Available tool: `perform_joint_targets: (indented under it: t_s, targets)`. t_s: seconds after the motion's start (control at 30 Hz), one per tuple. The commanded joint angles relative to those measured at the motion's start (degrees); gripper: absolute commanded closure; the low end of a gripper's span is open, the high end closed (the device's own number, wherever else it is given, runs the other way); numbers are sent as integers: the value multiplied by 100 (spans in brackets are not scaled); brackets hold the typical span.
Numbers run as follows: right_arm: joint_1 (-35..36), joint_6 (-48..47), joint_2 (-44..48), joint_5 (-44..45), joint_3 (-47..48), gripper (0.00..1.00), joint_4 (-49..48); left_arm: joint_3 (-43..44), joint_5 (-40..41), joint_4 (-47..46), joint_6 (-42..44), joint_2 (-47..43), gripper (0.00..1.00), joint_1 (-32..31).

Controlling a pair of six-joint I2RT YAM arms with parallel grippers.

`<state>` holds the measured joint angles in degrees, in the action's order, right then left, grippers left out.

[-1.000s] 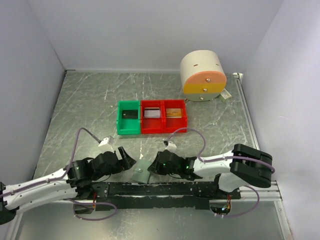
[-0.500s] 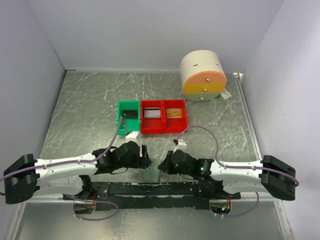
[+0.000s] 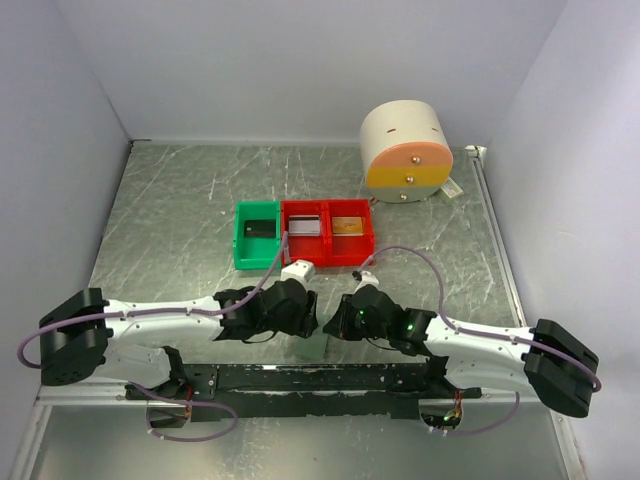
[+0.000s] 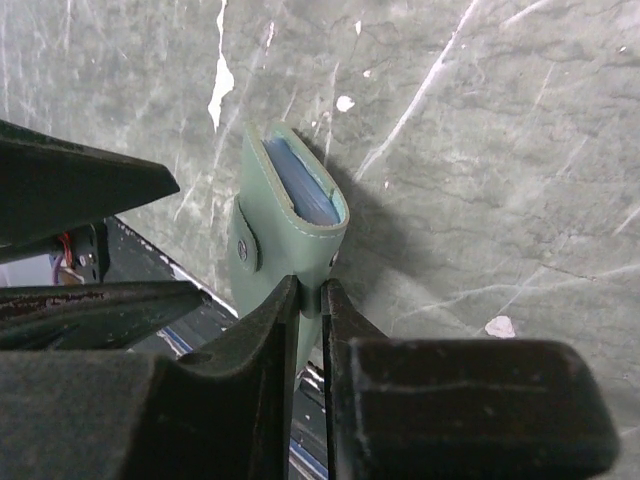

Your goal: Take the credit cards out of the card holder

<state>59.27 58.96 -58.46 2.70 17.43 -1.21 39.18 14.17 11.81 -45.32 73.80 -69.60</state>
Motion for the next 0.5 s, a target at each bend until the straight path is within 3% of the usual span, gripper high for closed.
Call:
perform_joint_targets:
  t_s: [0.0,0.27,0.47]
  targets:
    - [-34,-48,-68,-195,210,86,95,310,318,316,39,125,35,-27]
    - [-33,-100,-118,-309,302,85,179,-90,174,-322,-152,189,38,-39]
    - [-31,-112,1,-173,313,85,369,-8,-65,-238,-132,552,43,-99]
